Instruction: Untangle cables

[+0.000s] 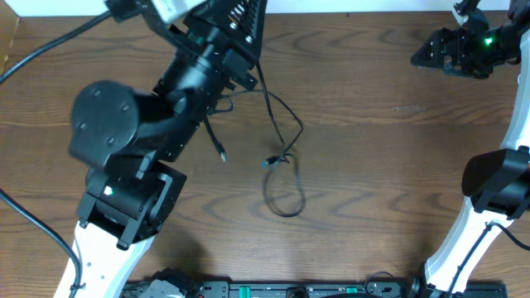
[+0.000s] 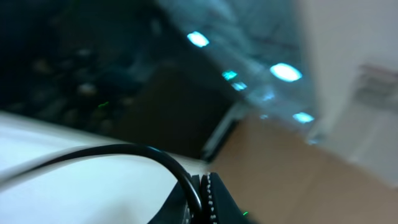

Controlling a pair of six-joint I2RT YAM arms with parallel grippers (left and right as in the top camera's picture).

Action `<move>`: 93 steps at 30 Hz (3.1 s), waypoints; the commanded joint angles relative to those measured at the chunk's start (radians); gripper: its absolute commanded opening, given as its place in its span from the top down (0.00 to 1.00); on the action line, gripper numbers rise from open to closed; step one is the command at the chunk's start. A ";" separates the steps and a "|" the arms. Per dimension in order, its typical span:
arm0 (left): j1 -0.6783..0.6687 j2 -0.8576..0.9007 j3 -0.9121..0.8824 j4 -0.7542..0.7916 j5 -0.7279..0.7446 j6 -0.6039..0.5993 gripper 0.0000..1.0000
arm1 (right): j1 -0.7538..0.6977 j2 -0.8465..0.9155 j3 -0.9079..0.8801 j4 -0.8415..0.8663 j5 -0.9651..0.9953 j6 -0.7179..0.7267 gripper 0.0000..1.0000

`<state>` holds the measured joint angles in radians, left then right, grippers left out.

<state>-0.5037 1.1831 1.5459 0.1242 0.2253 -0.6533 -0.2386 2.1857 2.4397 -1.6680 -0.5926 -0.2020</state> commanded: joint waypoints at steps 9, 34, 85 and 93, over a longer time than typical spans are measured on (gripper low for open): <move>0.045 0.021 0.011 -0.285 0.175 -0.074 0.93 | 0.063 0.010 -0.002 -0.013 -0.028 -0.023 0.09; 0.168 0.161 0.010 -0.306 0.227 -0.333 0.92 | 0.431 -0.064 -0.001 0.019 -0.571 -0.484 0.16; 0.168 0.156 0.010 -0.281 0.170 -0.608 0.92 | 0.460 -0.164 -0.001 0.306 -0.868 -0.356 0.20; 0.168 0.156 0.010 -0.304 0.166 -0.608 0.92 | 0.510 -0.164 -0.001 0.307 -0.921 -0.357 0.21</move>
<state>-0.3393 1.3502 1.5555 -0.1799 0.4038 -1.2602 0.2375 2.0373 2.4390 -1.3605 -1.4494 -0.5369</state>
